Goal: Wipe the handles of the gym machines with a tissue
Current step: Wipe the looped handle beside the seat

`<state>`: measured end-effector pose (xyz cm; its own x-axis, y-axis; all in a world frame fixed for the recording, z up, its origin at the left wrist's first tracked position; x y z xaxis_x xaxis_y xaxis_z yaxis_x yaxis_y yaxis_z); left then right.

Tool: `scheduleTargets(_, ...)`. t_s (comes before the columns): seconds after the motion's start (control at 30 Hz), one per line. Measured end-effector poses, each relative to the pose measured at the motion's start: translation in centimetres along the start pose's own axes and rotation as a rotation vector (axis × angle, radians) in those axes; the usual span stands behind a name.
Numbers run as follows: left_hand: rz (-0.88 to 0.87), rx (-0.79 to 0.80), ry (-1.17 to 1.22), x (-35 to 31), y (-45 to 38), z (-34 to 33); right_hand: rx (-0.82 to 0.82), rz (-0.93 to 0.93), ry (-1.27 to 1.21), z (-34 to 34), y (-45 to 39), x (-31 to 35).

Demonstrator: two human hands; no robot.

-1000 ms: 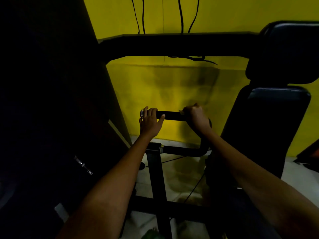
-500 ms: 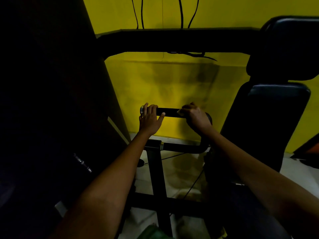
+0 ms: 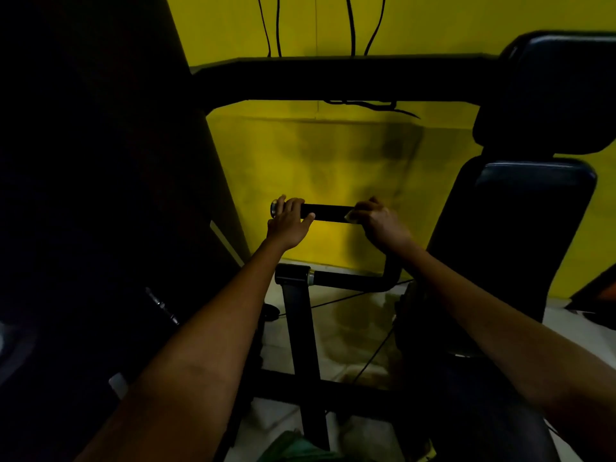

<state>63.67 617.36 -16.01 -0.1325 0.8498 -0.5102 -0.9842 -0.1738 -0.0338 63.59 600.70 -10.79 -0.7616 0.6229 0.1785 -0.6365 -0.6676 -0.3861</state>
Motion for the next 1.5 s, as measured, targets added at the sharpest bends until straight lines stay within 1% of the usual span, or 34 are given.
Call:
scheduleTargets(0.03,0.006,0.007,0.007,0.0,0.0,0.0,0.008,-0.008,-0.01,0.2,0.2,-0.7)
scheduleTargets(0.13,0.031,0.029,0.027,-0.2,0.0,-0.2,0.007,-0.109,0.009,0.5,-0.3,-2.1)
scheduleTargets(0.23,0.04,0.024,0.021,-0.3,0.1,-0.2,0.027,-0.168,0.073,0.2,-1.4,-1.0)
scheduleTargets(0.33,0.037,0.025,0.02,-0.1,0.0,-0.1,0.031,-0.092,0.062,0.0,-1.2,0.4)
scheduleTargets(0.43,0.03,0.033,0.026,0.0,-0.1,-0.3,0.02,0.013,0.023,0.2,0.4,-0.6)
scheduleTargets(0.53,0.036,0.044,0.013,-0.1,-0.2,-0.5,0.004,-0.035,0.016,0.8,0.6,-1.9)
scheduleTargets(0.63,0.042,0.05,-0.011,-0.1,0.0,-0.6,-0.024,-0.157,0.031,1.0,-0.6,-1.7)
scheduleTargets(0.67,0.041,0.051,-0.015,-0.1,0.0,-0.6,-0.015,-0.158,0.029,0.8,-0.9,-1.3)
scheduleTargets(0.73,0.038,0.057,-0.015,0.0,0.0,-0.5,0.002,-0.086,0.02,0.4,-0.9,-0.3)
scheduleTargets(0.8,0.034,0.068,-0.013,0.0,-0.1,-0.5,0.014,-0.027,0.002,0.6,-0.3,-0.8)
scheduleTargets(0.83,0.03,0.072,-0.011,0.0,-0.1,-0.5,0.024,-0.029,-0.003,0.7,0.0,-1.7)
scheduleTargets(0.93,0.03,0.076,-0.024,-0.2,0.0,-0.5,0.042,-0.112,0.008,1.2,-0.1,-4.5)
scheduleTargets(1.0,0.042,0.087,-0.052,-0.2,0.0,-0.6,0.04,-0.131,0.001,1.0,-0.7,-4.4)
scheduleTargets(1.07,0.051,0.102,-0.08,-0.3,0.0,-0.7,0.035,-0.115,-0.02,0.8,-0.9,-3.4)
scheduleTargets(1.2,0.054,0.106,-0.099,0.0,-0.1,-0.6,-0.001,-0.016,-0.076,0.5,-0.4,-2.5)
scheduleTargets(1.23,0.053,0.095,-0.102,-0.1,-0.1,-0.5,-0.01,-0.011,-0.079,0.7,-0.2,-2.6)
scheduleTargets(1.4,0.064,0.092,-0.096,-0.3,0.0,-0.6,0.064,0.002,0.004,1.0,0.0,-2.3)
scheduleTargets(1.5,0.069,0.09,-0.091,-0.4,0.0,-0.6,0.083,-0.048,0.025,0.9,0.3,-3.3)
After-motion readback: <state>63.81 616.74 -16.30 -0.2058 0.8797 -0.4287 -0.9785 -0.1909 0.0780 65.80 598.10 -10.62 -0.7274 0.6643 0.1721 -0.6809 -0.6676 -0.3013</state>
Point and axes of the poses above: each hand's wrist, its own y-axis away from the middle knuckle, its own z-axis out of the back of the hand, x = y × z, the point moved 10 cm from there along -y, towards the middle knuckle, and after that the axes turned 1 degree about x, right-handed, at the moved point
